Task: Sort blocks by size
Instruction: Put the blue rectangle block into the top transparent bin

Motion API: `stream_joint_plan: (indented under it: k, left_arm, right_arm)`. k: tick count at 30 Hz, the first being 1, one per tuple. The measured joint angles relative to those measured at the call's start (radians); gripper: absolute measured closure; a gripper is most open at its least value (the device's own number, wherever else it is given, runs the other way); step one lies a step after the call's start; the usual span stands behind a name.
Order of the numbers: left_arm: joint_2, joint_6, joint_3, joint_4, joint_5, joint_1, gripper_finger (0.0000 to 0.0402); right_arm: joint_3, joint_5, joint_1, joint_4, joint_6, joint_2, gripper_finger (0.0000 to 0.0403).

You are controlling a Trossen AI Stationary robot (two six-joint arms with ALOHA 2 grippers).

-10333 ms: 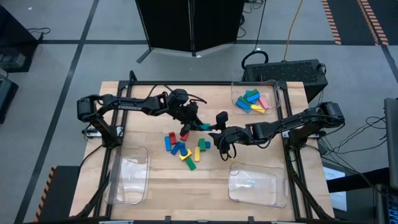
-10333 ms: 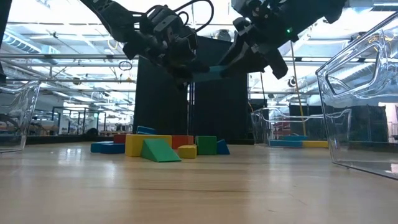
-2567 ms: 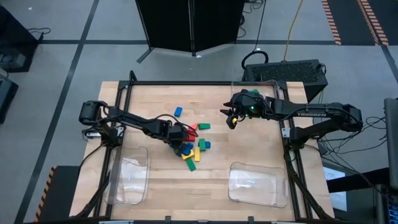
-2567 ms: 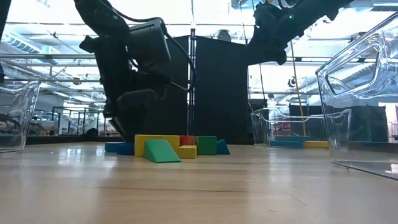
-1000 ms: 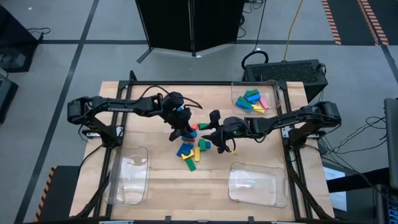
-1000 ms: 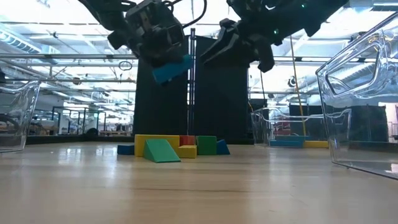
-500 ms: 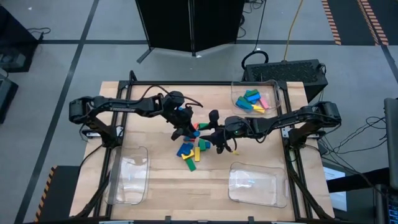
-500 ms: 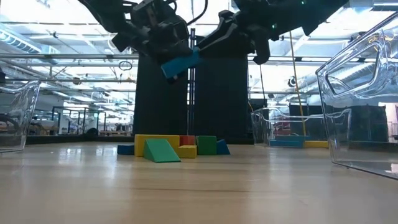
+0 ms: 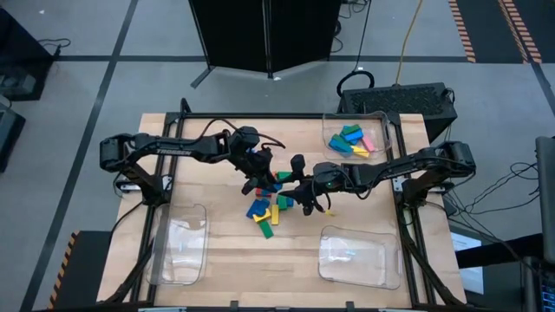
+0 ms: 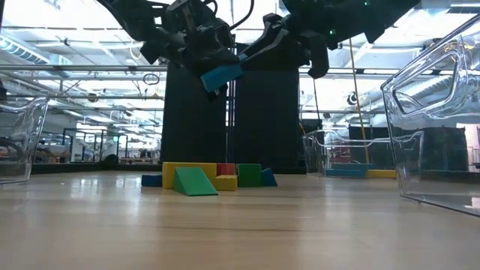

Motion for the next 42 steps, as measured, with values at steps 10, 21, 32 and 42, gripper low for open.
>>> stream_joint_plan:
  k: [10, 21, 32, 42]
  left_arm:
    - [0.000, -0.034, 0.000, 0.003, 0.003, 0.000, 0.0306]
    - [0.000, -0.055, 0.000, 0.018, 0.012, 0.000, 0.0294]
    - [0.000, -0.092, 0.000, 0.026, 0.017, 0.018, 0.0284]
    - [-0.002, -0.101, 0.015, 0.056, 0.033, 0.018, 0.0161]
  right_arm:
    - [0.000, 0.000, -0.001, 0.001, -0.005, 0.000, 0.0318]
    - [0.000, 0.001, 0.000, 0.001, -0.004, -0.002, 0.0335]
    - [0.000, 0.015, -0.001, -0.001, -0.006, -0.002, 0.0345]
    - [0.000, 0.010, 0.000, 0.023, -0.003, 0.001, 0.0347]
